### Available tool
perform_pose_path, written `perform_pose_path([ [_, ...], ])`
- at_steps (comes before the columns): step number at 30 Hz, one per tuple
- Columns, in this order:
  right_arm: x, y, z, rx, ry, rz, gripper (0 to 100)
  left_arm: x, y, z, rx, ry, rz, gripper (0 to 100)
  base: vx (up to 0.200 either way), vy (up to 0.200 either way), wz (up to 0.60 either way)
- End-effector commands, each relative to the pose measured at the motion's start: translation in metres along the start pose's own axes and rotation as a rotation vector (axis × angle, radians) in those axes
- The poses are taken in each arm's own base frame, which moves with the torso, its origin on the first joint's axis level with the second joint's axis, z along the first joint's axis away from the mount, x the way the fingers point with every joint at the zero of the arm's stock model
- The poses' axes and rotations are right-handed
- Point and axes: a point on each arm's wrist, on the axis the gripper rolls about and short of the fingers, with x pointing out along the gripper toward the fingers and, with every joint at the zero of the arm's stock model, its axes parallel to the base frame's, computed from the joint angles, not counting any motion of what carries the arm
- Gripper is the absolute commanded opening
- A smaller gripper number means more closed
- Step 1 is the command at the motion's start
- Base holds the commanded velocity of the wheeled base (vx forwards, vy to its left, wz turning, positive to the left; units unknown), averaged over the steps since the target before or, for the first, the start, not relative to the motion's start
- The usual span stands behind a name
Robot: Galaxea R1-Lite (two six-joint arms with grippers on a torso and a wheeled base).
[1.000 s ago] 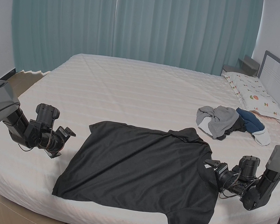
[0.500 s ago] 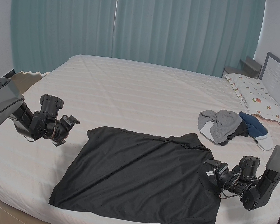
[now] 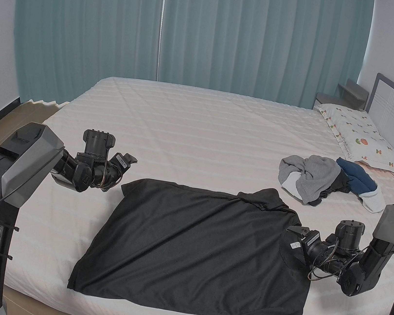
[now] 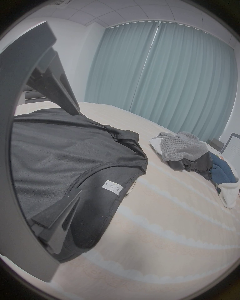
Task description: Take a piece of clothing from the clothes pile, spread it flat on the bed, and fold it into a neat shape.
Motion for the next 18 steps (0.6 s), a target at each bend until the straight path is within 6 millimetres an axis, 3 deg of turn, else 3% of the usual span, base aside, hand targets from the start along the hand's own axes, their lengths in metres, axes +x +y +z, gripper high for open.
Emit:
perform_pose_path([
  [1,0.005,-0.004,-0.002,-0.001,0.009,-0.011,100,0.027,0.007,-0.020,0.031,0.025,0.015,100,0.000,0.000,0.00],
  [6,0.005,-0.004,-0.005,-0.004,0.016,-0.011,100,0.037,0.015,-0.024,0.037,0.003,0.042,100,0.000,0.000,0.00],
  [18,0.007,-0.004,-0.006,-0.009,0.019,-0.010,100,0.039,0.016,-0.029,0.040,0.006,0.051,100,0.000,0.000,0.00],
])
